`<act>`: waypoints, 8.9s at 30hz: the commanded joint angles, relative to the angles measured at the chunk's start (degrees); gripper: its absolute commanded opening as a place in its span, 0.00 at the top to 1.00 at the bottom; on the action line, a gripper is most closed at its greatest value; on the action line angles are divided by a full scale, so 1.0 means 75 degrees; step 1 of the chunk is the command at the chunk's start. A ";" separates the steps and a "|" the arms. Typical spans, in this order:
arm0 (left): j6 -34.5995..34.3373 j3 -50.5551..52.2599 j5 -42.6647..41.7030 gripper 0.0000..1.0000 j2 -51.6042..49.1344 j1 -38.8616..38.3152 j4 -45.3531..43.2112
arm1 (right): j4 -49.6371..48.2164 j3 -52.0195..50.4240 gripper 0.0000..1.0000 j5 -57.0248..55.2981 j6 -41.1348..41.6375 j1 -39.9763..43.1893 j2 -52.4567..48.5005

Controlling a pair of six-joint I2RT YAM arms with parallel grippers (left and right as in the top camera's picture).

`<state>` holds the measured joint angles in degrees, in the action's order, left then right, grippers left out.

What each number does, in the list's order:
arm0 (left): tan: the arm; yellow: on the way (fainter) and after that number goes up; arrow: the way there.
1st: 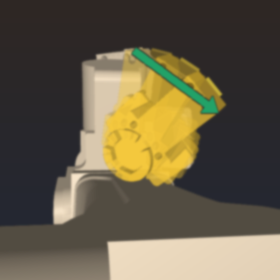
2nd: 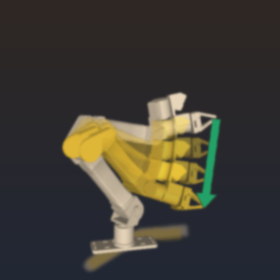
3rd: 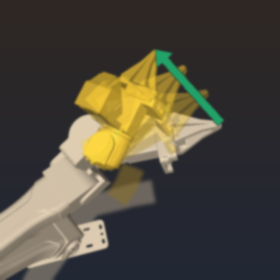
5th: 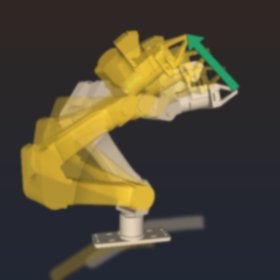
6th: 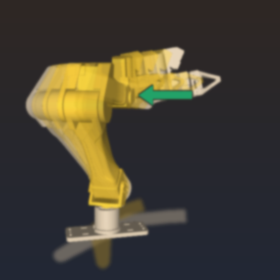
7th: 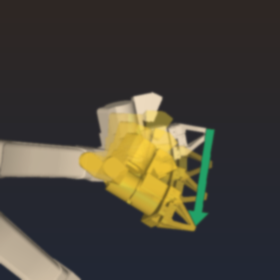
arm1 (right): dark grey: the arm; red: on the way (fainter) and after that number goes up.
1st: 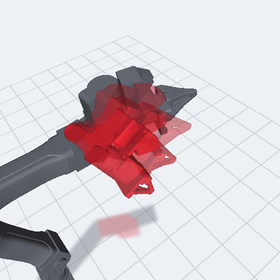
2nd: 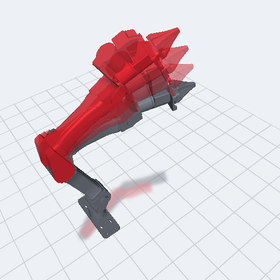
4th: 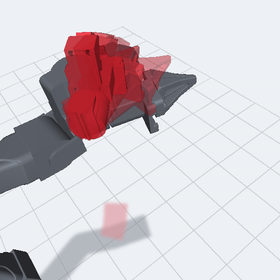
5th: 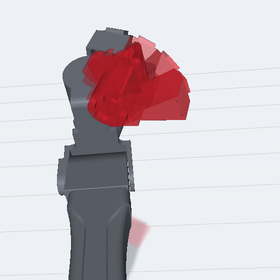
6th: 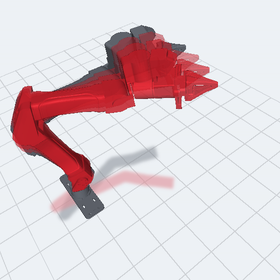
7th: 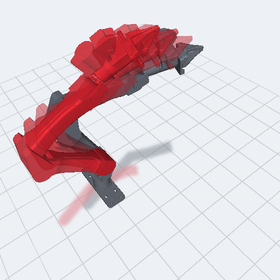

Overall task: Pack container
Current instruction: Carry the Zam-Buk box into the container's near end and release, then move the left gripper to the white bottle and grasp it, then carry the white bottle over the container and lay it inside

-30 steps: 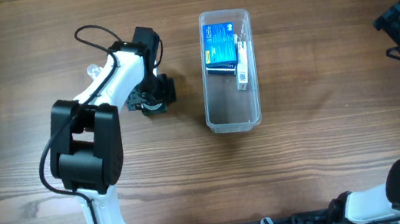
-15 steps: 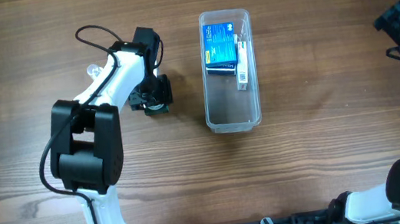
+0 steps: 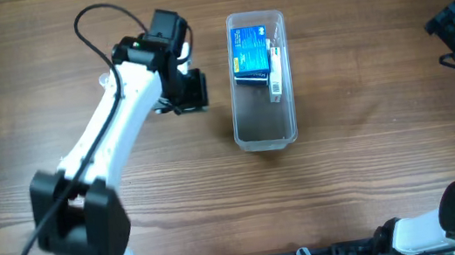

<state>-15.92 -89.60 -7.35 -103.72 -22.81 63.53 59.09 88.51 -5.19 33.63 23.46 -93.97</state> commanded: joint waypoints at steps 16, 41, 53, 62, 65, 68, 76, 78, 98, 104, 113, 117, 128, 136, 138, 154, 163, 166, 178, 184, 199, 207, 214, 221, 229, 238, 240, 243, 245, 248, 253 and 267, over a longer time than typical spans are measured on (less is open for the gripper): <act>-0.2352 -0.0157 0.0108 0.33 0.0291 -0.2804 -0.1466 | -0.0017 -0.0032 0.00 -0.0134 0.0122 0.0023 -0.0087; -0.2573 -0.0154 0.0096 0.29 -0.1833 -0.2946 -0.1953 | -0.0017 -0.0032 0.00 -0.0134 0.0122 0.0023 -0.0087; -0.2509 -0.0227 0.0105 0.23 -0.1807 -0.2908 -0.2075 | -0.0017 -0.0032 0.00 -0.0134 0.0119 0.0023 -0.0087; -0.1486 -0.2474 0.0347 0.15 -0.1521 -0.2151 -0.0271 | -0.0017 -0.0032 0.00 -0.0134 0.0119 0.0023 -0.0087; -0.1475 -0.3080 0.1279 0.09 -0.1067 -0.1751 0.0609 | -0.0017 -0.0032 0.00 -0.0134 0.0122 0.0023 -0.0087; -0.1478 -0.3156 0.1973 0.02 -0.0504 -0.1139 0.1370 | -0.0017 -0.0032 0.00 -0.0134 0.0122 0.0023 -0.0087; -0.0487 -0.3153 0.1964 0.01 0.0029 0.1513 0.2675 | -0.0017 -0.0032 0.00 -0.0134 0.0122 0.0023 -0.0087; -0.0306 -0.3153 0.1964 0.01 -0.0047 0.1903 0.2833 | -0.0017 -0.0032 0.00 -0.0134 0.0122 0.0023 -0.0087; 0.0915 -0.2903 0.1851 0.00 -0.2055 0.2731 0.2110 | -0.0017 -0.0032 0.00 -0.0134 0.0122 0.0023 -0.0087; 0.1107 -0.2903 0.1757 0.00 -0.2498 0.2981 0.1950 | -0.0017 -0.0032 0.00 -0.0134 0.0122 0.0023 -0.0087; 0.1300 -0.2894 0.0979 0.02 -0.2716 0.2993 0.1413 | -0.0017 -0.0032 0.00 -0.0134 0.0119 0.0023 -0.0087; 0.1306 -0.2894 0.0898 0.02 -0.3002 0.2993 0.1405 | -0.0017 -0.0032 0.00 -0.0134 0.0122 0.0023 -0.0087; 0.1900 -0.2894 0.0903 0.09 -0.3042 0.2993 0.1212 | -0.0017 -0.0032 0.00 -0.0134 0.0119 0.0023 -0.0087; 0.1894 -0.2894 0.0906 0.18 -0.3042 0.2993 0.1381 | -0.0017 -0.0032 0.00 -0.0134 0.0122 0.0023 -0.0087; 0.1886 -0.2894 0.0906 0.22 -0.3042 0.2993 0.1413 | -0.0017 -0.0032 0.00 -0.0134 0.0122 0.0023 -0.0087; 0.1807 -0.2894 0.0906 0.39 -0.3042 0.2993 0.1731 | -0.0017 -0.0032 0.00 -0.0134 0.0119 0.0023 -0.0087; 0.1810 -0.2894 0.0906 0.50 -0.3042 0.2993 0.1687 | -0.0017 -0.0032 0.00 -0.0134 0.0119 0.0023 -0.0087; 0.1810 -0.2894 0.0903 0.53 -0.3042 0.2993 0.1699 | -0.0017 -0.0032 0.00 -0.0134 0.0119 0.0023 -0.0087; 0.1807 -0.2894 0.0901 0.65 -0.3042 0.2993 0.1673 | -0.0017 -0.0032 0.00 -0.0134 0.0122 0.0023 -0.0087; 0.1807 -0.2897 0.0650 0.68 -0.3028 0.2932 0.1670 | -0.0017 -0.0032 0.00 -0.0134 0.0122 0.0023 -0.0087; 0.1751 -0.2914 -0.0705 0.68 -0.0886 0.2699 0.1617 | -0.0017 -0.0032 0.00 -0.0134 0.0122 0.0023 -0.0087; 0.0790 -0.2911 -0.0702 0.66 0.1215 0.0973 0.1501 | -0.0017 -0.0032 0.00 -0.0134 0.0122 0.0023 -0.0087; -0.0032 -0.2911 -0.0670 0.65 0.1107 -0.0711 0.1349 | -0.0017 -0.0032 0.00 -0.0134 0.0119 0.0023 -0.0087; -0.0697 -0.2908 -0.0289 0.65 0.0664 -0.1635 0.0944 | -0.0017 -0.0032 0.00 -0.0134 0.0122 0.0023 -0.0087; -0.0740 -0.2908 -0.0207 0.65 -0.0373 -0.1926 0.0487 | -0.0017 -0.0032 0.00 -0.0134 0.0122 0.0023 -0.0087; -0.0752 -0.2911 0.0676 0.58 -0.0358 -0.1865 0.0790 | -0.0017 -0.0032 0.00 -0.0134 0.0122 0.0023 -0.0087; -0.0997 -0.2911 0.0650 0.54 -0.0356 -0.1862 0.1020 | -0.0017 -0.0032 0.00 -0.0134 0.0119 0.0023 -0.0087; -0.1032 -0.2911 0.0204 0.48 -0.0329 -0.1865 0.1769 | -0.0017 -0.0032 0.00 -0.0134 0.0122 0.0023 -0.0087; -0.1035 -0.2911 -0.0064 0.46 -0.0329 -0.1865 0.2302 | -0.0017 -0.0032 0.00 -0.0134 0.0122 0.0023 -0.0087; -0.1172 -0.2908 -0.0157 0.44 -0.0329 -0.1880 0.3098 | -0.0017 -0.0032 0.00 -0.0134 0.0119 0.0023 -0.0087; -0.1169 -0.2885 -0.0157 0.47 -0.0344 -0.1926 0.4141 | -0.0017 -0.0032 0.00 -0.0134 0.0122 0.0023 -0.0087; -0.1466 -0.1151 -0.0758 0.83 -0.0385 -0.2390 0.2661 | -0.0017 -0.0032 0.00 -0.0134 0.0122 0.0023 -0.0087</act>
<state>-25.76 -98.43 -10.44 -106.72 -40.71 84.58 59.09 88.51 -5.19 33.63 23.46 -93.97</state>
